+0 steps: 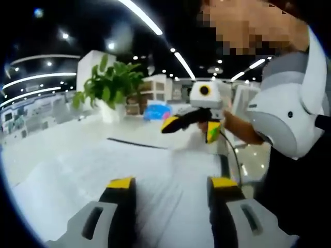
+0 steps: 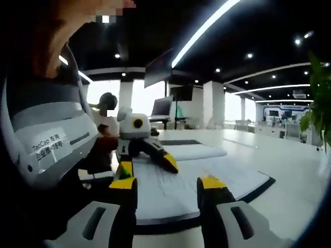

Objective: Flip through the bound document one page at a time

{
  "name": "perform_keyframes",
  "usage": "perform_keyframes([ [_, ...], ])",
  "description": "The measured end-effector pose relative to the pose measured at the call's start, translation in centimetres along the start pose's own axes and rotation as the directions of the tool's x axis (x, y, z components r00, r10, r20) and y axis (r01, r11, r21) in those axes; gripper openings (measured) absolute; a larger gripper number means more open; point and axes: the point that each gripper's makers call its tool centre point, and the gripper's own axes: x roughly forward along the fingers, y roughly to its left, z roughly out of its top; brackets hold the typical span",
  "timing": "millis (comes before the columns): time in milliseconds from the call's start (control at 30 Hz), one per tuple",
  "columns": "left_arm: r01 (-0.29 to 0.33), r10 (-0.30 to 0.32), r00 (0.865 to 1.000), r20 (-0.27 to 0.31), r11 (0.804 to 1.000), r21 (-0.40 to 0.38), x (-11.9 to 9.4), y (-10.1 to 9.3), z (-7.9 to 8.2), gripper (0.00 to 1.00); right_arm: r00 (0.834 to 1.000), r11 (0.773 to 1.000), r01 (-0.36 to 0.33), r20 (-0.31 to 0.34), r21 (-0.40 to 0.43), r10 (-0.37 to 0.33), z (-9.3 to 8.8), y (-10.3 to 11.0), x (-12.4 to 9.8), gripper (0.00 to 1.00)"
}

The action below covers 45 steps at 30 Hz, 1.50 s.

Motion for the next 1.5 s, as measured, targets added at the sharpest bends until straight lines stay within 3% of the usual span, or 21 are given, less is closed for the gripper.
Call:
perform_keyframes([
  [500, 0.02, -0.02, 1.0, 0.011, 1.0, 0.012, 0.3, -0.9, 0.2, 0.57, 0.998, 0.999, 0.026, -0.049, -0.025, -0.028, -0.7, -0.2, -0.9, 0.49],
  [733, 0.054, -0.054, 0.998, 0.043, 0.999, 0.01, 0.8, -2.2, 1.6, 0.59, 0.998, 0.999, 0.041, -0.052, -0.02, -0.042, -0.7, -0.2, -1.3, 0.49],
  [1167, 0.077, -0.075, 0.997, -0.032, 0.995, 0.062, 2.4, -3.1, 0.9, 0.6, 0.997, 0.998, 0.047, -0.065, -0.045, -0.05, -0.7, 0.4, -2.2, 0.49],
  [1500, 0.083, -0.083, 0.996, -0.027, 0.996, 0.011, 2.1, -2.6, 1.0, 0.59, 0.997, 0.997, 0.058, -0.054, -0.051, -0.061, -0.5, 0.3, -2.8, 0.48],
])
